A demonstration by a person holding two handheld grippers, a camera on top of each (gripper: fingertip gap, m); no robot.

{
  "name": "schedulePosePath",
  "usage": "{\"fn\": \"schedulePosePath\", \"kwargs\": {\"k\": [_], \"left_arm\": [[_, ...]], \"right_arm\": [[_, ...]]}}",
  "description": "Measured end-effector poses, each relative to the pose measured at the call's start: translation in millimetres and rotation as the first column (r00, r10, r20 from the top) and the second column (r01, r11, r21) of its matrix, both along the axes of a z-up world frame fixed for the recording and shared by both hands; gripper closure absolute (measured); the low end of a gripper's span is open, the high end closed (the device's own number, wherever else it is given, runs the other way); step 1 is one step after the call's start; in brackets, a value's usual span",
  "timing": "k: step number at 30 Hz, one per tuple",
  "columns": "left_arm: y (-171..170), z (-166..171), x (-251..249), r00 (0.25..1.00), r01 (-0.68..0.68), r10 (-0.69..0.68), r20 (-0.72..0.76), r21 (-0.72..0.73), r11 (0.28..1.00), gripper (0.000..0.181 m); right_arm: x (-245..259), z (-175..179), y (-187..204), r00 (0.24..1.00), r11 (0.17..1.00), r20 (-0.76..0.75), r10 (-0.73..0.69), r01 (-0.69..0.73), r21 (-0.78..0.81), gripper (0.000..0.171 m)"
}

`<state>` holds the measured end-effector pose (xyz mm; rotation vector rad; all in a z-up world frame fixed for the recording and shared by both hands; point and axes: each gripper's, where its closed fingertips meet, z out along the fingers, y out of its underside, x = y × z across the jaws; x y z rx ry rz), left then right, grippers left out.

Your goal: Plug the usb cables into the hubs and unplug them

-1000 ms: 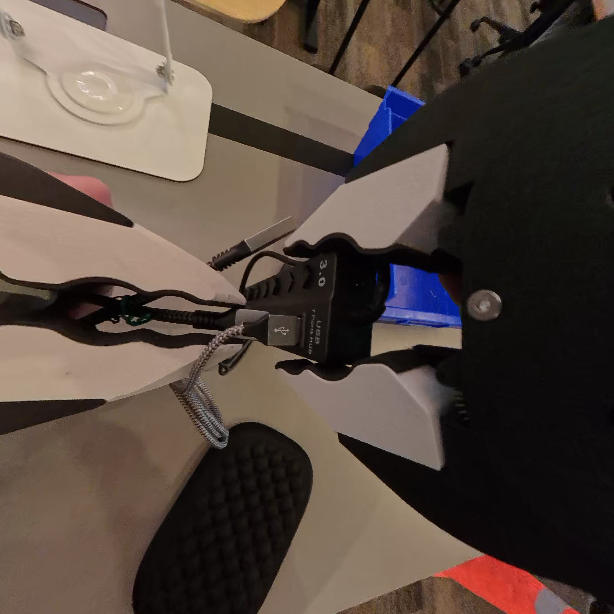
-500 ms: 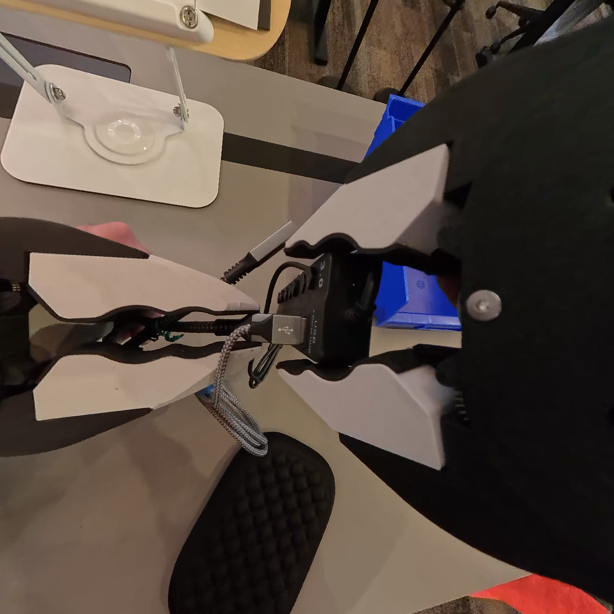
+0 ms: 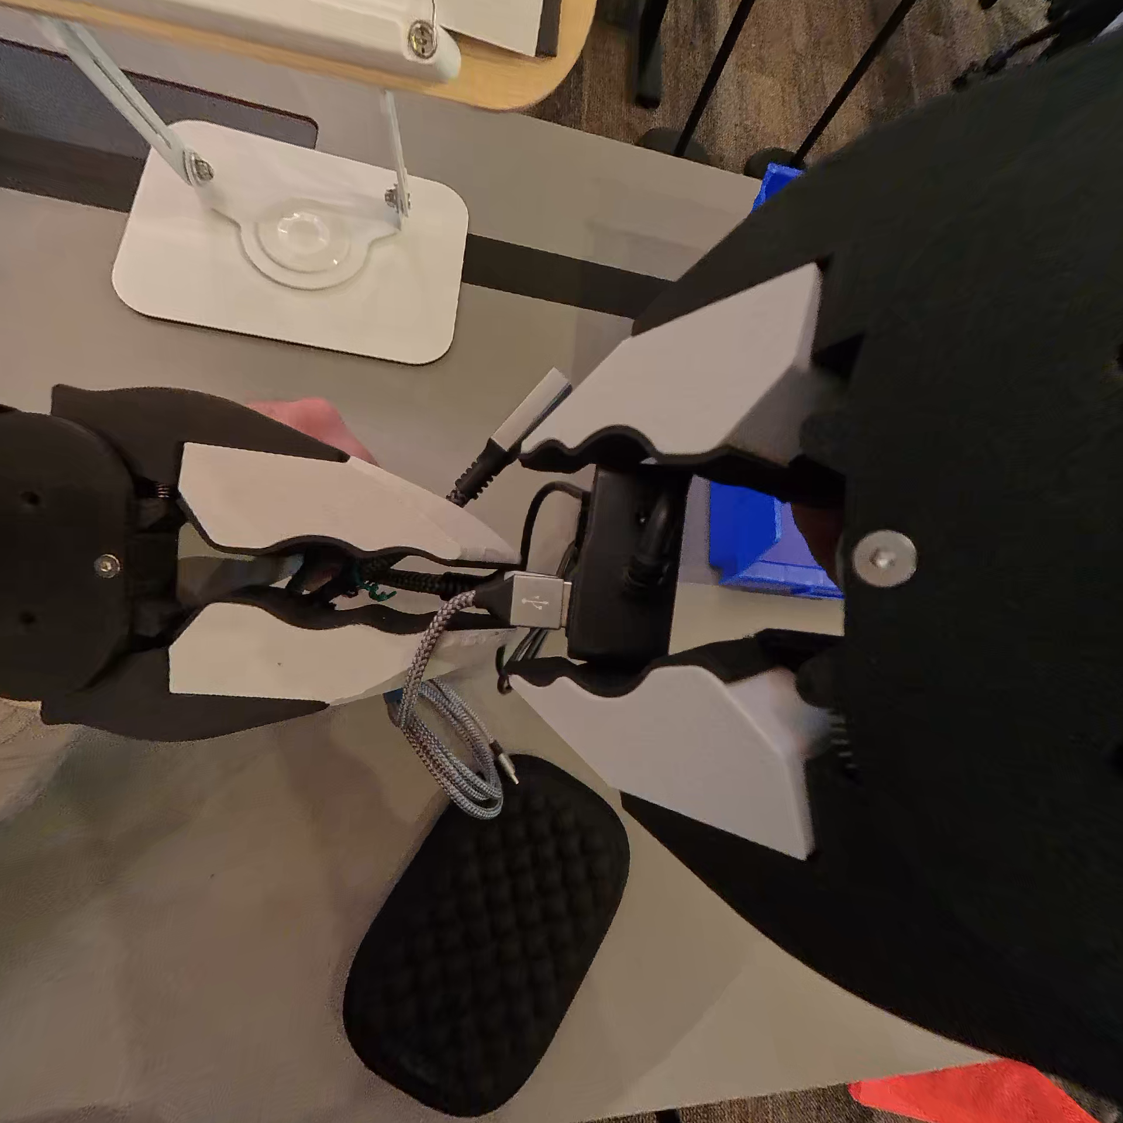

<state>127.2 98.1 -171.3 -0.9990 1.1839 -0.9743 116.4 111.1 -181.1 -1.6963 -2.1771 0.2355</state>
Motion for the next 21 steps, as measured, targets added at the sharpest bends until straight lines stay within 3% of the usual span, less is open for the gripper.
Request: {"fn": "schedulePosePath", "kwargs": {"k": [3,10,21], "left_arm": [[-1.6,2.6,-1.0,0.999,0.020,-0.019,0.037,-0.012,1.000,0.165],[3.8,9.9,3.0,0.992,-0.089,0.087,0.088,0.019,0.996,0.165],[-4.9,15.1,6.1,0.998,-0.044,0.042,0.050,0.026,0.999,0.165]], "right_arm": [[-4.6,3.7,-2.1,1.000,1.000,-0.026,0.006,-0.006,-0.007,0.111],[-6.6,12.6,2.1,0.998,1.000,-0.061,-0.009,0.009,0.014,0.111],[-4.4,19.7,-8.6,0.994,1.000,-0.112,0.022,-0.021,0.005,0.110]]}}
